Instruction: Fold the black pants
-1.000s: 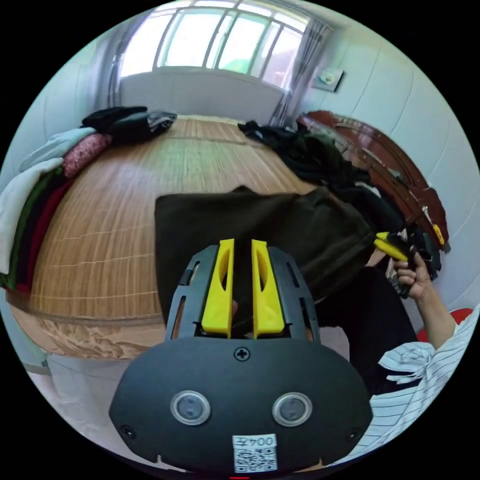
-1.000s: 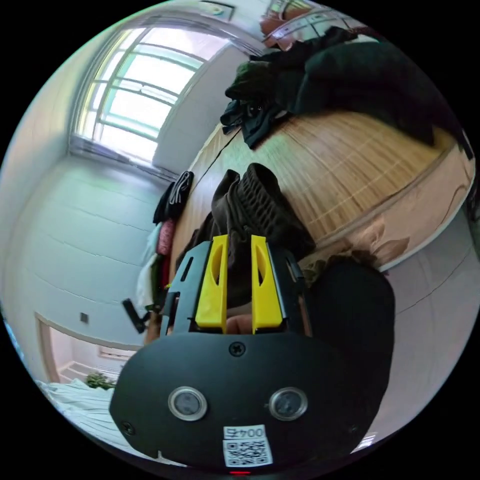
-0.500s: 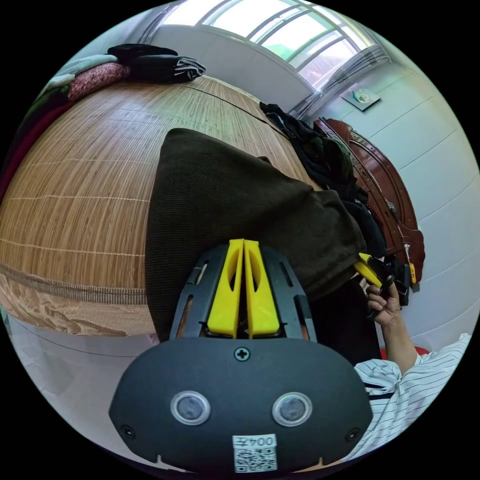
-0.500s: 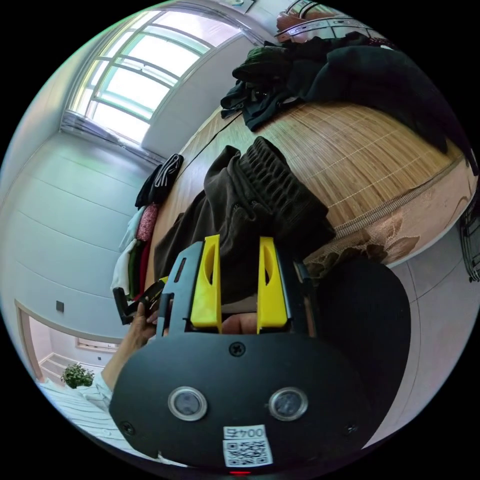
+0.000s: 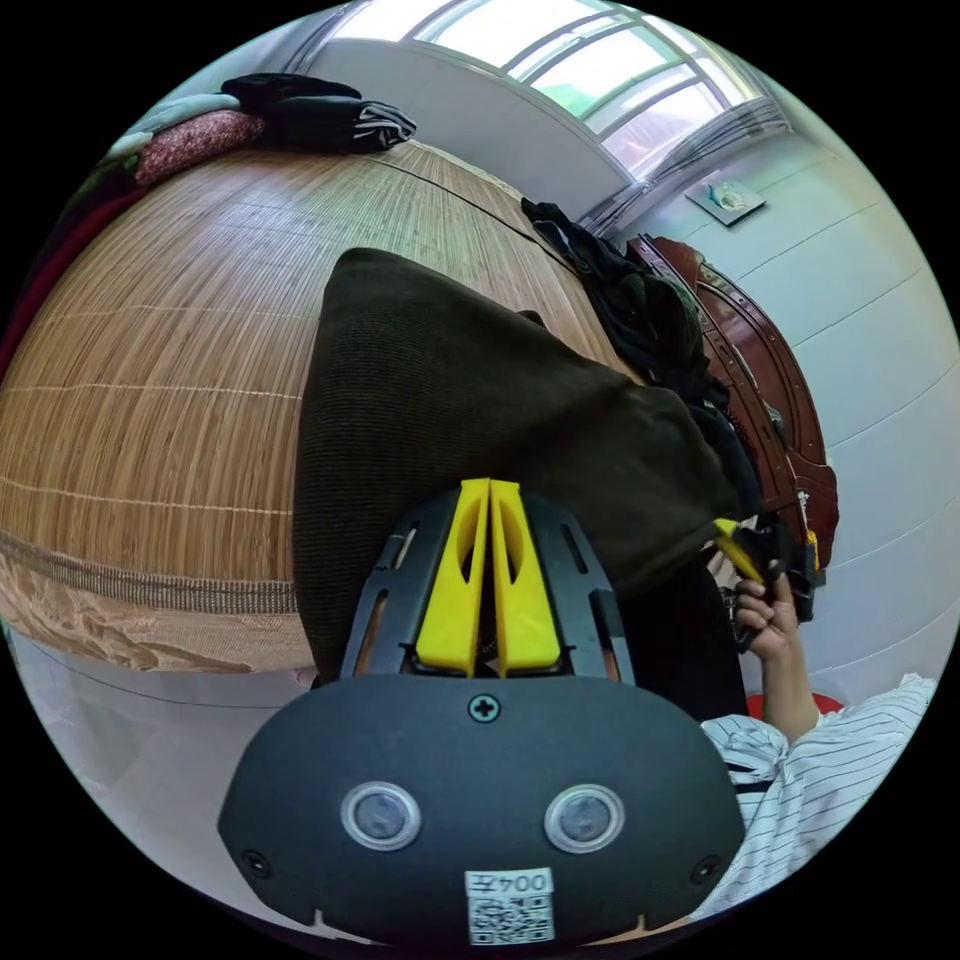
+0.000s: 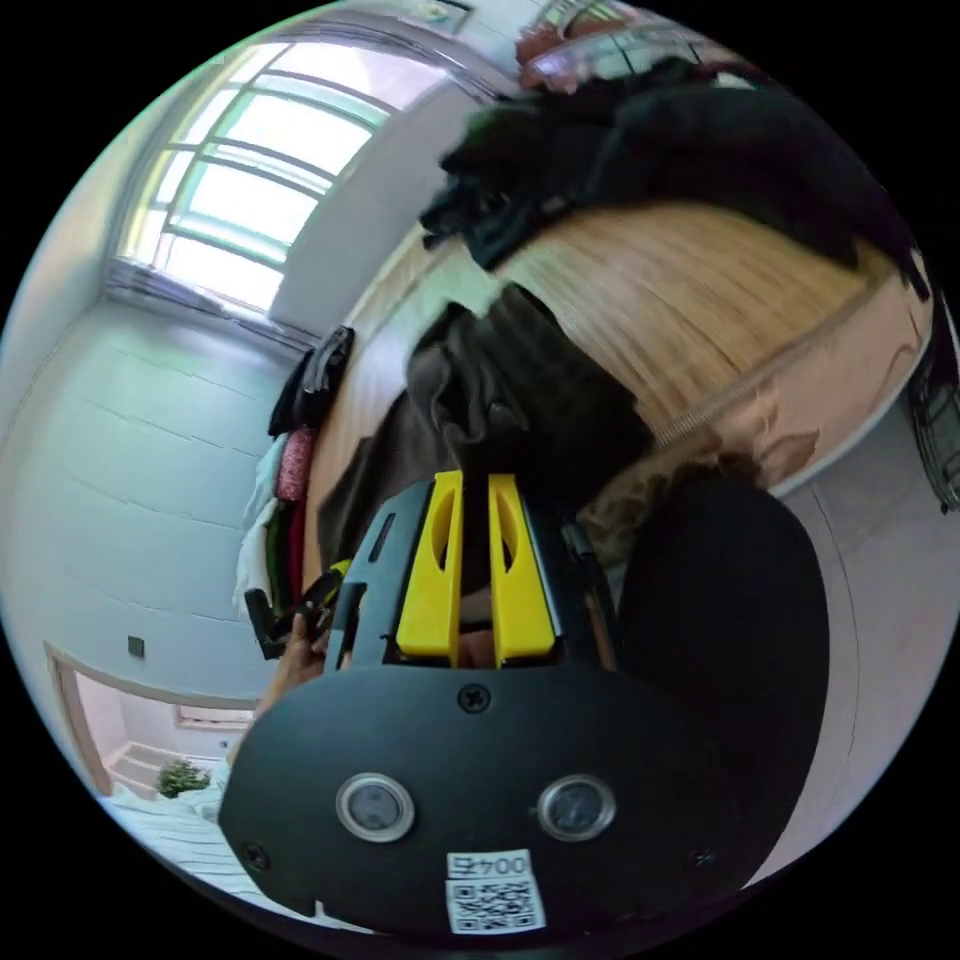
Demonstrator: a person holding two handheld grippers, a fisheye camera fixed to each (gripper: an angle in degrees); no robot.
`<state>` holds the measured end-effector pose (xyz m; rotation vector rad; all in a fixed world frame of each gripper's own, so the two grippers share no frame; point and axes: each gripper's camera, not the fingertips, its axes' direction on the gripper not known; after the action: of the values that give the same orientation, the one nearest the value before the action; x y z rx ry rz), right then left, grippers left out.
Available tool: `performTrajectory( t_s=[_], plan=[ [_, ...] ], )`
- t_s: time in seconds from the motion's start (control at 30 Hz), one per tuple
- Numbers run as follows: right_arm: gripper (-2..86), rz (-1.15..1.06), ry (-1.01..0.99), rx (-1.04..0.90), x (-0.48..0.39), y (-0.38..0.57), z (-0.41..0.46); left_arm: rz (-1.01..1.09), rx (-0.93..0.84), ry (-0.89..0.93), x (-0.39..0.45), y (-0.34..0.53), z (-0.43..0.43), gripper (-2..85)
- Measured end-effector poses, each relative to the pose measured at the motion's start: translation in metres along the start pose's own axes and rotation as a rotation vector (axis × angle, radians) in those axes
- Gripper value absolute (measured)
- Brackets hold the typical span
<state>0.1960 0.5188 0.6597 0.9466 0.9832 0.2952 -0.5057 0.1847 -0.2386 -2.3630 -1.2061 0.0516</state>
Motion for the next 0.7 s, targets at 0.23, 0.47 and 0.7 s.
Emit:
performTrajectory(
  t_s=[0.23,0.47,0.7],
  plan=[
    [4.0,-0.204,0.040,0.107,-0.004,0.007,-0.039,0.076,0.085,-0.012,0.035,0.007,-0.020,0.2],
    [6.4,-0.649,0.210,0.095,-0.101,-0.053,0.004,0.383,-0.120,-0.139,0.131,0.020,0.087,0.2],
    [9.1,-0.475,0.083,-0.224,-0.116,-0.175,0.072,0.455,0.044,-0.201,0.129,0.070,0.106,0.1]
  ],
)
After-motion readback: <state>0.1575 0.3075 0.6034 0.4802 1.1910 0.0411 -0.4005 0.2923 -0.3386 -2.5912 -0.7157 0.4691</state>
